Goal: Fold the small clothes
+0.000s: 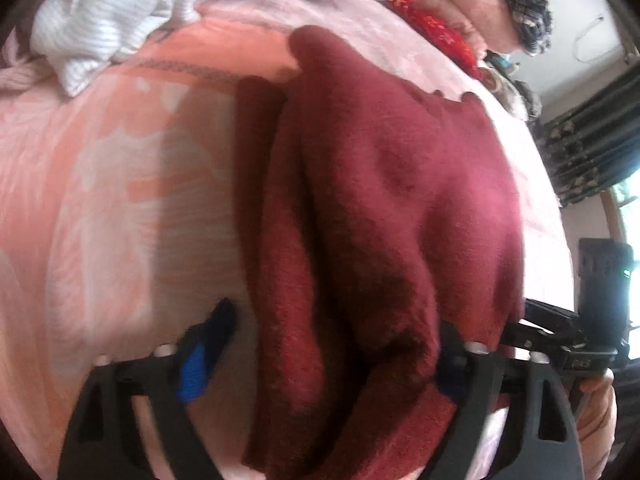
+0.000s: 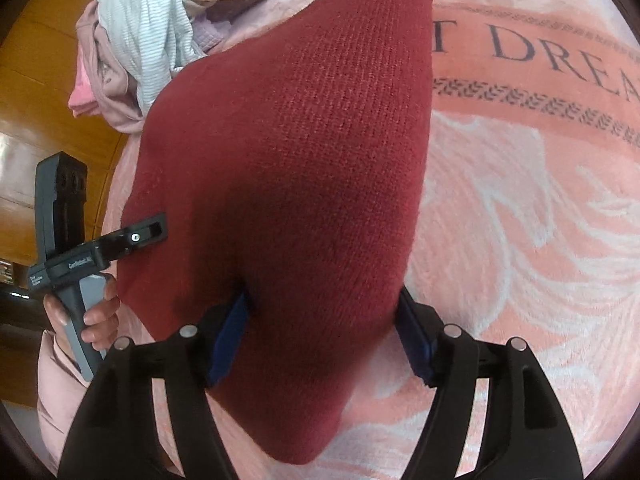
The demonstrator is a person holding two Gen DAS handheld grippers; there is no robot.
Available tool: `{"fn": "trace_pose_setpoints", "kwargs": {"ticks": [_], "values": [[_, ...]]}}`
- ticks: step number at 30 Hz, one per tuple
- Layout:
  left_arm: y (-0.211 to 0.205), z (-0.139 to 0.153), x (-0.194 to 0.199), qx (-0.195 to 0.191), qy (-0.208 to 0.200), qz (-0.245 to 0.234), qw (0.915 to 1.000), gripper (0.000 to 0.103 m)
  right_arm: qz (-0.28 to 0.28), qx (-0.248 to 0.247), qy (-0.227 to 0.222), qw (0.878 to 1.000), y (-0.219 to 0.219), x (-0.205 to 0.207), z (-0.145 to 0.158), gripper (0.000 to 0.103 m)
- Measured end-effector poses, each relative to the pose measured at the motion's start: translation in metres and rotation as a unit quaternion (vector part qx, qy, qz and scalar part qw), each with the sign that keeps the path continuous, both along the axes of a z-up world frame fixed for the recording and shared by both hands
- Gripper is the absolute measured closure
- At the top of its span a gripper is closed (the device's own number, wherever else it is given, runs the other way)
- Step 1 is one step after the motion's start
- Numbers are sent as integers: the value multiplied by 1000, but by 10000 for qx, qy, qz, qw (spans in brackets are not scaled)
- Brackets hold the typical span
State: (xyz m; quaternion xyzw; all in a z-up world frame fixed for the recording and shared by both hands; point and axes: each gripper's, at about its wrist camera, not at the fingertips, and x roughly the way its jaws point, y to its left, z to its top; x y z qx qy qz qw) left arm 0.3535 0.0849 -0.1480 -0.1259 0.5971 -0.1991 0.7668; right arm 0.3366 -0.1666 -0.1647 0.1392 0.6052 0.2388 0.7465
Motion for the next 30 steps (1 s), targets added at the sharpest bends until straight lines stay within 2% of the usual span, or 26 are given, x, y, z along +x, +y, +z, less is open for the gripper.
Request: {"fn": "trace_pose_setpoints", "kwargs": {"ticks": [2, 5, 8, 11, 16, 20, 23, 25, 26, 27, 30], "values": [[-1, 2, -1, -104, -24, -53, 9999, 46, 24, -6, -39, 10000, 0, -1, 0, 37], [-4, 4, -3, -40, -145, -145, 9998, 51, 27, 0, -61, 10000, 2, -1, 2, 37], [-2, 5, -5, -133, -232, -187, 9995, 56, 62, 0, -140, 9999, 2, -4, 3, 39], [1, 6, -7, -213, -289, -221, 9991, 61, 123, -30, -282, 9995, -2, -9, 6, 46], [2, 10, -14, -276, -351, -160, 9989, 66, 218, 34, -541, 9983, -6, -22, 22, 66], [-3, 16, -22, -520, -221, -224, 9982, 68, 486, 132, -594, 9970, -21, -37, 43, 69], [-12, 12, -42, -742, -69, -406, 9964, 67, 602, -14, -263, 9978, -34, -46, 31, 69], [-18, 5, -47, -651, -89, -392, 9971, 65, 569, -136, -92, 9982, -37, -49, 9, 66], [-19, 5, -48, -626, -144, -355, 9973, 61, 543, -66, -119, 9984, -38, -50, 8, 66], [-19, 6, -48, -593, -142, -331, 9976, 51, 525, -1, -162, 9985, -40, -50, 9, 63], [-18, 13, -45, -371, -126, -254, 9989, 40, 592, -42, -211, 9980, -41, -50, 17, 52]]}}
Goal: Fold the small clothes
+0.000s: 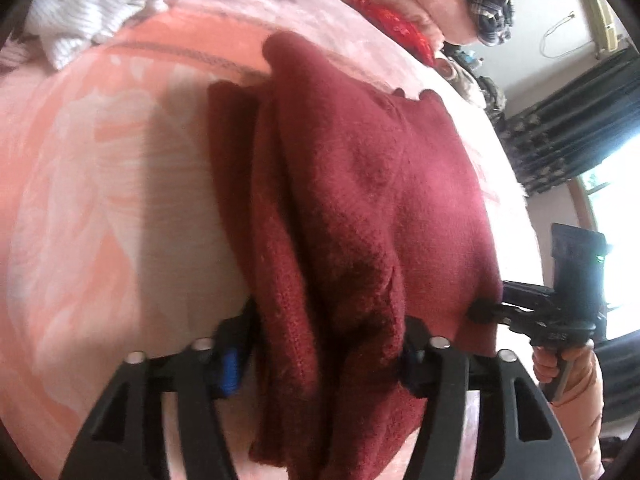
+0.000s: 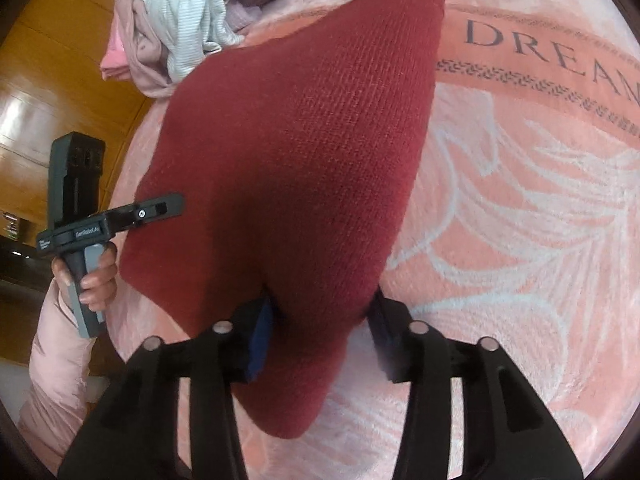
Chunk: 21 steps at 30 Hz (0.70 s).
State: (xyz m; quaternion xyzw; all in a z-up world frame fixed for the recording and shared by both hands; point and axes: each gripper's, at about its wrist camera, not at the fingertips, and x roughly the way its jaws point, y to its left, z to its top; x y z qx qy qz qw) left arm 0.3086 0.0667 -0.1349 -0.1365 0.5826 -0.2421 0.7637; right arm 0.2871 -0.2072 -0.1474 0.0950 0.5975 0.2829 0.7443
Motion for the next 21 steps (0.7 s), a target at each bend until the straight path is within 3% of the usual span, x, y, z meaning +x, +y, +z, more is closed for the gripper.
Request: {"fn": "trace_pose_setpoints", "kwargs": {"ticks": [4, 8, 10, 11, 12, 14, 19, 21], "values": [[1, 18, 14, 80, -318, 126, 9994, 28, -226, 32, -170, 9996, -5, 10, 14, 38], [1, 19, 46, -184, -139, 551, 9982, 26, -564, 33, -160, 9983, -4, 28, 12, 38], [-5, 10, 56, -178, -20, 642, 9978, 39, -666, 87, -98, 9977, -7, 34, 8, 42], [-6, 4, 62, -180, 134, 597, 9980, 60, -689, 119, -95, 9975, -8, 35, 6, 43], [-4, 0, 63, -226, 230, 616, 9976, 69, -682, 105, -114, 9976, -7, 35, 6, 47], [7, -9, 62, -367, 270, 623, 9970, 73, -665, 76, -123, 9977, -6, 35, 5, 50], [22, -17, 52, -707, 326, 711, 9944, 69, -680, 45, -89, 9976, -13, 32, 3, 47], [14, -8, 46, -423, 60, 559, 9975, 51, -718, 64, -82, 9974, -14, 33, 4, 42]]}}
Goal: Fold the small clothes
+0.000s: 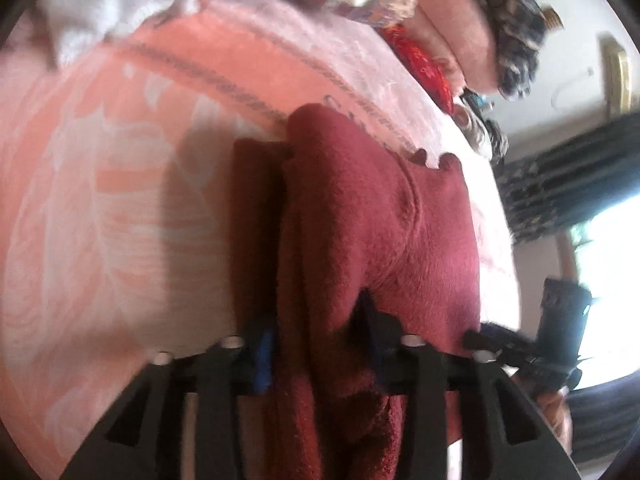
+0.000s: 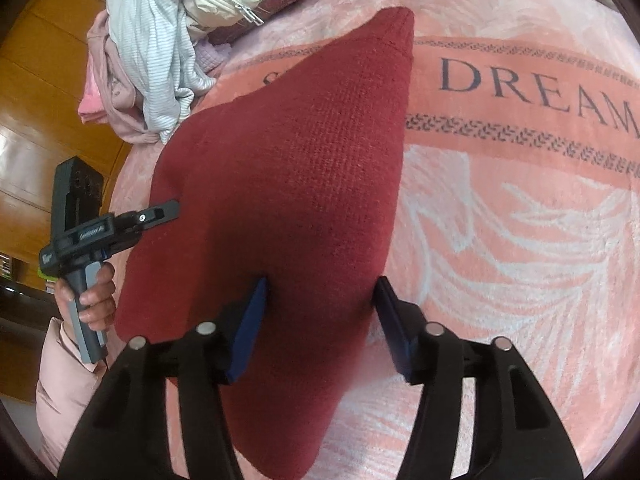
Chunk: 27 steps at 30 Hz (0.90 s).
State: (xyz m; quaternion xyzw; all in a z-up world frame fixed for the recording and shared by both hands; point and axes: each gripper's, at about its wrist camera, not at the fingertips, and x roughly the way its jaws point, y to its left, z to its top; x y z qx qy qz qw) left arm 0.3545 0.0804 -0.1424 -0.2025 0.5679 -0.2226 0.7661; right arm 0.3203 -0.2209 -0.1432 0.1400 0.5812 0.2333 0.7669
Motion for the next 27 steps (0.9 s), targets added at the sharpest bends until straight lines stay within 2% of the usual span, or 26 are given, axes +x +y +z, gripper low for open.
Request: {"fn": "trace_pose_setpoints", "kwargs": {"ticks": [1, 2, 3, 7, 8, 9, 10, 11, 12, 13, 15, 20, 27], "values": [[-4, 3, 0, 111, -79, -56, 9999, 44, -5, 7, -2, 10000, 0, 1, -1, 40], [-7, 6, -2, 171, -144, -161, 9996, 24, -19, 42, 9, 10000, -1, 1, -3, 38], [-12, 6, -3, 226, -171, -285, 9992, 10, -42, 69, 36, 10000, -1, 2, -5, 36], [-29, -8, -2, 558, -56, -325, 9979, 6, -133, 293, 213, 9993, 10, 8, -18, 34], [-31, -9, -1, 588, -96, -303, 9978, 8, -151, 297, 210, 9992, 11, 8, -18, 36], [-33, -9, -3, 592, -153, -360, 9975, 24, -167, 341, 176, 9991, 11, 6, -16, 41], [-32, -7, -4, 439, -155, -430, 9980, 38, -158, 387, 127, 9990, 10, 4, -13, 50], [-30, -5, -6, 199, -89, -451, 9987, 54, -147, 397, 69, 9991, 11, 2, -10, 54], [-28, -3, -7, 144, -40, -387, 9991, 57, -121, 422, -20, 9990, 9, -1, -4, 62], [-29, -2, -10, 207, -58, -387, 9990, 59, -122, 485, -69, 9987, 6, -5, 1, 67], [-34, 4, -17, 329, -194, -388, 9985, 62, -100, 545, -153, 9983, 1, -12, 10, 70], [-59, 19, -47, 104, -259, -462, 9985, 65, -88, 300, -271, 9991, -29, -42, 28, 70], [-130, 50, -114, -287, -376, -739, 9961, 65, -308, 180, -403, 9986, -109, -116, 58, 71]]}}
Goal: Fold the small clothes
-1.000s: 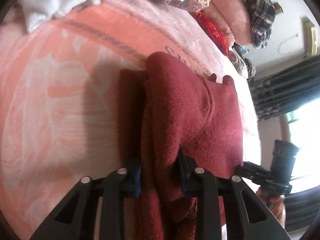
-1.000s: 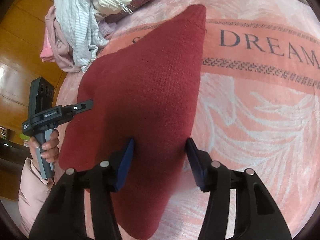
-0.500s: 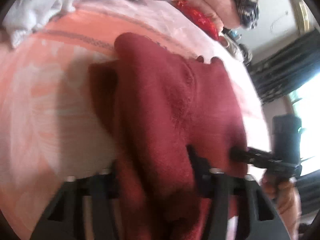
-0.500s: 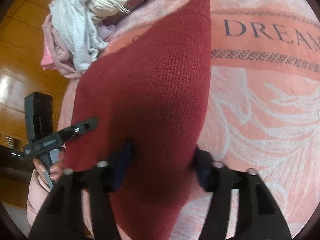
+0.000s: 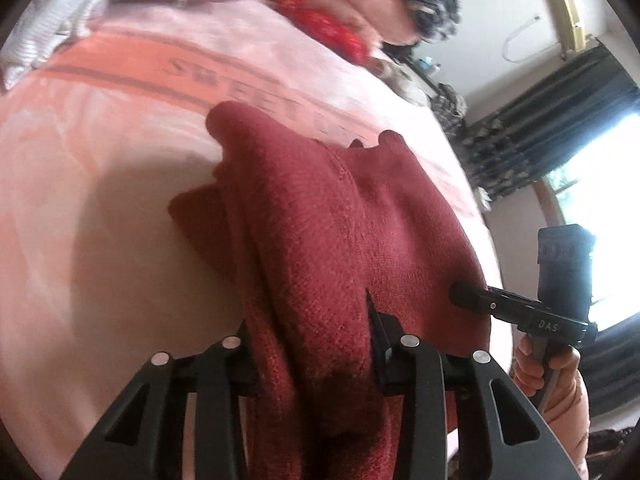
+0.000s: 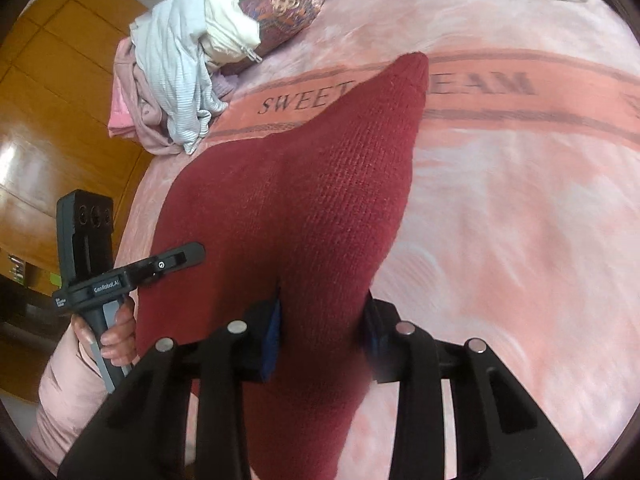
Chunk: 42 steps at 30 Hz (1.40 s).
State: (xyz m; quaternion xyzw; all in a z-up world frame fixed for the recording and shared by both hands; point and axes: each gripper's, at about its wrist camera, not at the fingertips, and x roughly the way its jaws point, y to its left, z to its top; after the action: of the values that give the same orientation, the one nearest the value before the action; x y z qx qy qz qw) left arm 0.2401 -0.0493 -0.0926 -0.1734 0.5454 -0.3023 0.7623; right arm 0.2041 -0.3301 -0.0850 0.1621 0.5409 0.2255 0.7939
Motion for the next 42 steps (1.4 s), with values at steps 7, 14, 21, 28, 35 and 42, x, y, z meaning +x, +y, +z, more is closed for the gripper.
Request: {"fn": "trace_pose_setpoints", "kwargs": {"ticks": [7, 14, 21, 28, 35, 42], "values": [[-61, -19, -75, 116, 212, -61, 9997, 65, -159, -28, 385, 9991, -64, -69, -34, 70], [-77, -42, -97, 912, -126, -39, 9957, 45, -382, 406, 583, 9967, -88, -100, -65, 48], [-79, -6, -150, 1646, -564, 291, 9843, 26, -103, 478, 848, 9952, -95, -169, -76, 37], [-79, -30, -174, 2268, -840, 279, 9699, 40, -32, 85, 861, 9962, -86, -183, -97, 78], [-77, -24, -184, 2249, -970, 529, 9681, 39, -310, -292, 639, 9970, -73, -188, -67, 64], [-67, 21, -203, 2456, -1006, 1072, 9582, 16, -717, -1337, -185, 9883, -59, -225, 8, 41]]}}
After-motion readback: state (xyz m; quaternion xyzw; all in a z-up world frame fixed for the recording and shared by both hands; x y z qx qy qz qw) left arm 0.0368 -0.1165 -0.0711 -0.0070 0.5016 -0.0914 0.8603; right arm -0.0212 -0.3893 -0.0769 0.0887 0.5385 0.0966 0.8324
